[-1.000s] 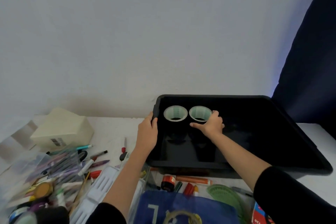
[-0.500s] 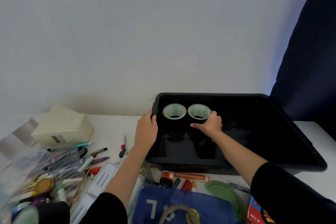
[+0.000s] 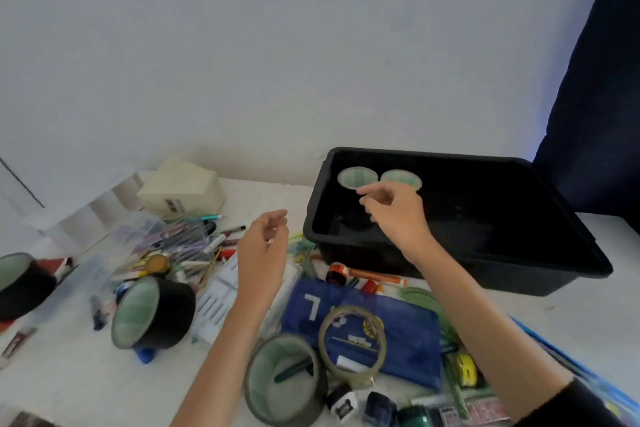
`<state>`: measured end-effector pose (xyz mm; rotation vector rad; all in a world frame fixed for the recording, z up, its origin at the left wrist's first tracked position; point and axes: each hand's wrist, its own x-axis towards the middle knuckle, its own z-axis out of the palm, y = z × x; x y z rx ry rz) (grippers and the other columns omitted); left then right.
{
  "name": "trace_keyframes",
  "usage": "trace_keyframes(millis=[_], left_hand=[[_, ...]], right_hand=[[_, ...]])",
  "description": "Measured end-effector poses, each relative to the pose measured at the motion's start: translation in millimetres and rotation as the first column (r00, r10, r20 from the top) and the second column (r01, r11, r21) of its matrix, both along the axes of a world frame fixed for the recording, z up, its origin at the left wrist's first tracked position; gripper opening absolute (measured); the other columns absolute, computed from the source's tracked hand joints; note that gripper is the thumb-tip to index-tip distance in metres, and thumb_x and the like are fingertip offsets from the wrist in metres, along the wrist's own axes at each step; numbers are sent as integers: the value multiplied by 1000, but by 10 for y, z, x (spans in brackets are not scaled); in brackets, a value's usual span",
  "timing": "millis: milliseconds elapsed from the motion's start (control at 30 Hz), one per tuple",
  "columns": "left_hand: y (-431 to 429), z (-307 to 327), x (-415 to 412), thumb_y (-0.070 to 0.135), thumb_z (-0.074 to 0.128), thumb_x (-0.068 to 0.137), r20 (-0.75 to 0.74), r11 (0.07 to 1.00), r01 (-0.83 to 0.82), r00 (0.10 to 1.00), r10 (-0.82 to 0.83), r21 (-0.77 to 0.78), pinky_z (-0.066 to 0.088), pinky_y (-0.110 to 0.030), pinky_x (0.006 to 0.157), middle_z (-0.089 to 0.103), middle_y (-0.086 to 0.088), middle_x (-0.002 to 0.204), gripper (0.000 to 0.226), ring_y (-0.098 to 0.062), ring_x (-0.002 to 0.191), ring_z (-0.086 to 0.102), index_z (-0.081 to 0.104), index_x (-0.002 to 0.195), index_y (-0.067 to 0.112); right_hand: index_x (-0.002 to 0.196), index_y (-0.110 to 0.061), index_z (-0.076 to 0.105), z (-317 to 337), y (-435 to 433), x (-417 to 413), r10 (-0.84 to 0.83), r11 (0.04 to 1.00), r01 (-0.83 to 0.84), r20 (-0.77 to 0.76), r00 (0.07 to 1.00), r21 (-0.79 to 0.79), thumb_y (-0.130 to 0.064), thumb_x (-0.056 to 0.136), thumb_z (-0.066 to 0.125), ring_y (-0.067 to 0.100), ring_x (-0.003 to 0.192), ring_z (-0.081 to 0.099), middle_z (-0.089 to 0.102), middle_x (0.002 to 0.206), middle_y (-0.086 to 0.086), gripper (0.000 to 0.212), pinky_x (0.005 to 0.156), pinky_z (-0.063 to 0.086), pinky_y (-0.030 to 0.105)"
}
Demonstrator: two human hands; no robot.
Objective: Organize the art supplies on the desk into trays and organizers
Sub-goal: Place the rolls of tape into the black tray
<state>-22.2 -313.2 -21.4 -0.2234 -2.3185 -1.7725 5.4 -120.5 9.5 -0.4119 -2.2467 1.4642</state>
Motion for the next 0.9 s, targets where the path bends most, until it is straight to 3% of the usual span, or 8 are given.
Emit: trace_keyframes(millis=[67, 133, 267, 367, 500, 667, 767, 900], left_hand=[[-135, 21, 178, 10, 52, 92, 27, 1000, -15, 1000, 15, 21, 48, -15, 78, 67, 1, 101, 19, -12, 94, 62, 65, 105, 15], [-274, 43, 346, 8, 51, 92, 58, 997, -15, 998, 10, 71, 50, -24, 82, 68, -3, 99, 19, -15, 92, 63, 65, 103, 14], [-521, 8, 528, 5, 50, 92, 80, 991, -51, 996, 42, 123, 51, -28, 83, 69, -5, 97, 20, -16, 89, 65, 65, 100, 16], [-689, -8, 594, 5, 52, 90, 96, 989, -86, 993, 75, 121, 50, -25, 80, 70, -1, 92, 19, -15, 90, 65, 66, 96, 15], [-992, -26, 691, 7, 51, 90, 63, 989, -125, 991, 121, 74, 50, -25, 75, 68, 4, 94, 18, -11, 91, 62, 66, 96, 16], [-1396, -17, 679, 2, 49, 88, 15, 967, -246, 969, 245, 70, 40, -10, 73, 64, 8, 91, 23, 5, 85, 56, 67, 92, 15], [-1612, -75, 573, 1, 52, 83, 16, 936, -352, 936, 351, 18, 43, -25, 83, 59, 1, 100, 20, -11, 99, 53, 66, 93, 12], [-1949, -257, 382, 10, 58, 84, 113, 873, -412, 885, 452, -260, 44, -42, 87, 53, -17, 123, 37, -33, 111, 50, 56, 121, 6]], right_hand=[[85, -26, 69, 47, -266, 195, 134, 991, -133, -24, 991, 12, -6, 86, 60, 14, 81, 65, 70, 84, -1, 23, 76, 54, 30], [86, -23, 70, 55, -528, 389, 260, 966, -260, -1, 966, 18, -7, 86, 60, 13, 79, 64, 71, 84, -1, 19, 73, 54, 26], [101, -16, 71, -122, -907, 643, 489, 849, -516, 197, 850, 117, -12, 88, 62, 0, 77, 61, 69, 91, -3, 16, 67, 47, 9], [112, -13, 66, -324, -1059, 720, 575, 732, -656, 349, 740, 186, -14, 84, 66, 7, 90, 63, 69, 102, 2, 28, 74, 47, 10], [112, -15, 67, -485, -1259, 753, 528, 669, -664, 415, 741, 334, -5, 82, 63, 9, 104, 59, 67, 113, -2, 32, 89, 44, 15], [101, -14, 72, -509, -1429, 779, 434, 745, -560, 374, 820, 362, 5, 86, 51, 12, 104, 60, 69, 108, -1, 33, 91, 46, 22], [96, -14, 74, -403, -1524, 739, 484, 707, -605, 373, 791, 366, 4, 84, 57, 7, 99, 59, 70, 103, -2, 28, 92, 45, 21], [95, -11, 74, -225, -1794, 642, 526, 688, -619, 327, 785, 379, 4, 84, 59, 12, 96, 60, 71, 100, 1, 24, 90, 45, 22]])
